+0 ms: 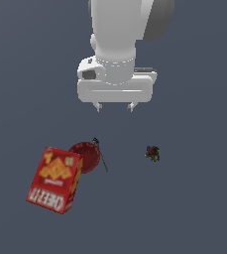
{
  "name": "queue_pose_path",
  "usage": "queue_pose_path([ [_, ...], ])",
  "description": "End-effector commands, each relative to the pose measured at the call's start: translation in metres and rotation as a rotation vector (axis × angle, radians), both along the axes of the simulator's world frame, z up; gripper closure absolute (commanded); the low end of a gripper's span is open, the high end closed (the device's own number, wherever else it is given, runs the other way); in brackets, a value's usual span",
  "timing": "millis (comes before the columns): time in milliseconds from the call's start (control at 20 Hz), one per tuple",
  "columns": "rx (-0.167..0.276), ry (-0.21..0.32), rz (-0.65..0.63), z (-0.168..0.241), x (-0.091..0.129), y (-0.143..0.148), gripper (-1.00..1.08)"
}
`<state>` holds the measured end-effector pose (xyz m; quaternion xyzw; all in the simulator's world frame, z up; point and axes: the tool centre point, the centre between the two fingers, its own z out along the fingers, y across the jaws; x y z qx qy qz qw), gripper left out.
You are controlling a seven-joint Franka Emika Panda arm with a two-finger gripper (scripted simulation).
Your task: Pick up a designated object from a clutter of objects.
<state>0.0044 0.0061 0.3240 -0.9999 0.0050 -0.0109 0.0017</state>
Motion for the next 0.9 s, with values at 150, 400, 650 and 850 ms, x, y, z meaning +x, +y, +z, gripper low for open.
queue_pose_path([
  [150, 0.002, 0.005, -0.003, -0.001, 0.000, -0.003, -0.92],
  [400, 0.008, 0.023, -0.015, -0.004, 0.001, -0.016, -0.92],
  [650, 0.008, 0.022, -0.015, -0.004, 0.001, -0.016, -0.92],
  [850, 0.007, 0.023, -0.022, -0.008, 0.003, -0.013, -0.92],
])
